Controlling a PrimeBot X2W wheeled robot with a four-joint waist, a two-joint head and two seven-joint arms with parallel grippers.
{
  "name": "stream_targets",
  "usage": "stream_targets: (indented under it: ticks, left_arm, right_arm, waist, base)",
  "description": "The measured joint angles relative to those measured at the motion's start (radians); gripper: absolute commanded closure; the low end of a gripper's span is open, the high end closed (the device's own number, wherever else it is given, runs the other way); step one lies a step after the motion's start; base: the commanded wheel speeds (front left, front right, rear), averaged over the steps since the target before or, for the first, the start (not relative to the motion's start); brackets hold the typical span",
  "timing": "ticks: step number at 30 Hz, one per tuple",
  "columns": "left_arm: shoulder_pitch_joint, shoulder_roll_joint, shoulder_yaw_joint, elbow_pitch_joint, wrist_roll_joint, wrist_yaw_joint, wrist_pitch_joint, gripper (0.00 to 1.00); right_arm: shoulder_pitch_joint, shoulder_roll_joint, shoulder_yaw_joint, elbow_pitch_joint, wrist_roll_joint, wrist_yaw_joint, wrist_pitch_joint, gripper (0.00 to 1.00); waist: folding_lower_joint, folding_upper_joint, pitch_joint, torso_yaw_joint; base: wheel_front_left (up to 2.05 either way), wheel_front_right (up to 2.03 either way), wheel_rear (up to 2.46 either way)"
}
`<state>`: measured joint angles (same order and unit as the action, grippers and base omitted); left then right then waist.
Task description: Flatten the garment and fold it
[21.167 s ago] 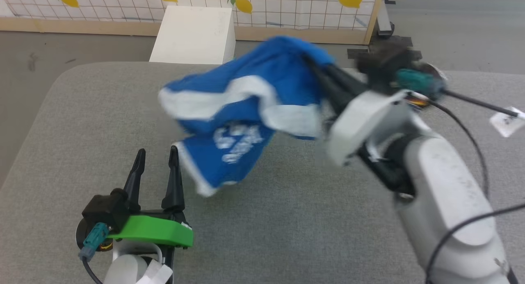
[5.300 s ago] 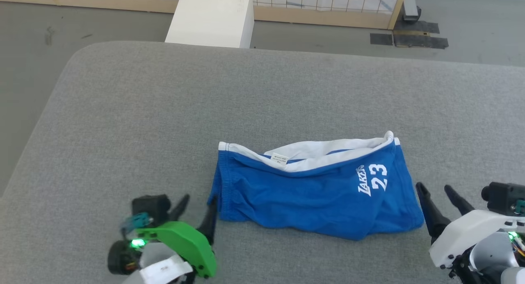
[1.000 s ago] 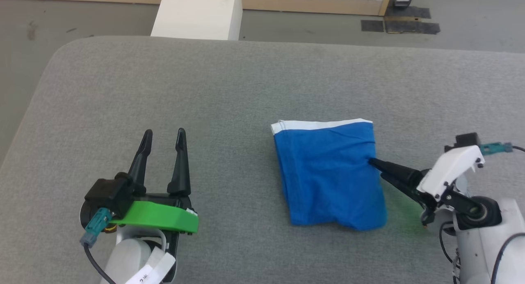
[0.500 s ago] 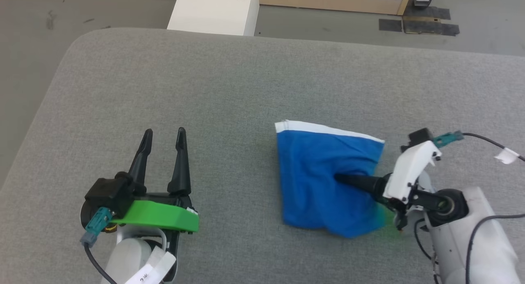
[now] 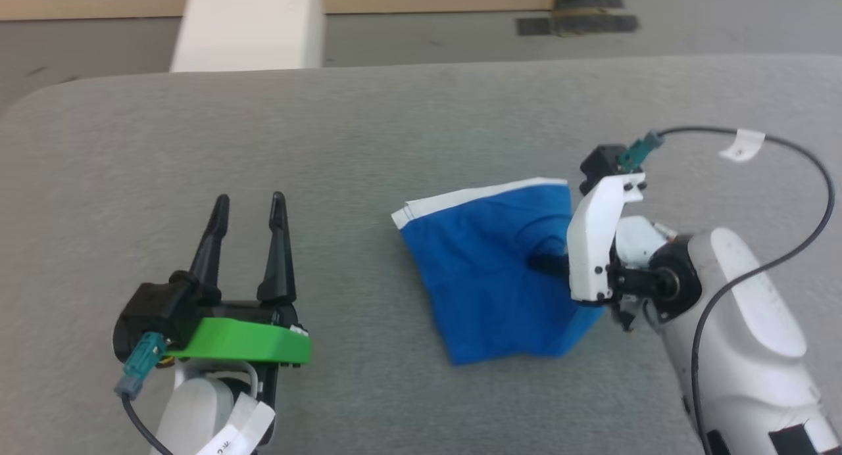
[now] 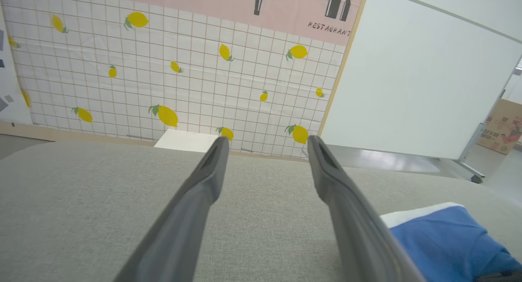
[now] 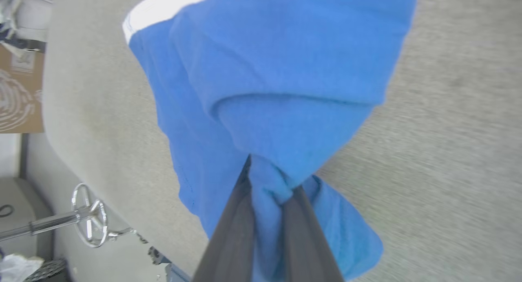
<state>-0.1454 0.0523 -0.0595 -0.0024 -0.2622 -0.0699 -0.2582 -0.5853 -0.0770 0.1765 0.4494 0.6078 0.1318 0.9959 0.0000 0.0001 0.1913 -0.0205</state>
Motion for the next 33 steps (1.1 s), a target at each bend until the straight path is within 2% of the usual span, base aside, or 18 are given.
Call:
stream_targets:
  ticks: [4,7,12,16,23,29,33]
  left_arm:
    - [-0.015,0.000,0.006,-0.018,0.039,-0.008,0.000,0.00]
    - [-0.042,0.000,0.003,-0.025,0.063,-0.018,0.000,0.00]
    - [-0.087,0.008,-0.010,-0.027,0.105,-0.034,0.000,0.00]
    - [-0.126,0.027,-0.045,-0.016,0.122,-0.045,0.000,0.00]
    - [-0.160,0.057,-0.082,-0.005,0.131,-0.051,0.000,0.00]
    - [-0.179,0.077,-0.094,-0.005,0.132,-0.053,0.000,0.00]
    - [-0.183,0.082,-0.094,-0.005,0.132,-0.053,0.000,0.00]
  right_arm:
    - [-0.035,-0.095,0.087,-0.064,-0.123,0.000,-0.004,1.00]
    - [-0.066,-0.193,0.133,-0.086,-0.202,0.000,-0.033,1.00]
    - [-0.111,-0.266,0.132,-0.057,-0.290,0.000,-0.114,1.00]
    - [-0.167,-0.287,0.095,0.040,-0.393,0.000,-0.224,1.00]
    - [-0.245,-0.281,-0.024,0.177,-0.547,0.000,-0.383,1.00]
    - [-0.297,-0.279,-0.171,0.265,-0.733,0.001,-0.473,1.00]
    - [-0.313,-0.253,-0.269,0.302,-0.821,0.001,-0.519,1.00]
  waist:
    - [0.0000,0.0000,0.017,-0.065]
    - [0.0000,0.0000,0.037,-0.122]
    - [0.0000,0.0000,0.081,-0.204]
    - [0.0000,0.0000,0.148,-0.269]
    - [0.0001,0.0000,0.244,-0.327]
    - [0.0001,0.0000,0.311,-0.341]
    - [0.0001,0.0000,0.331,-0.329]
  base:
    - [0.00,0.00,0.00]
    - [0.00,0.00,0.00]
    - [0.00,0.00,0.00]
    - [0.00,0.00,0.00]
    - [0.00,0.00,0.00]
    - [0.00,0.00,0.00]
    - [0.00,0.00,0.00]
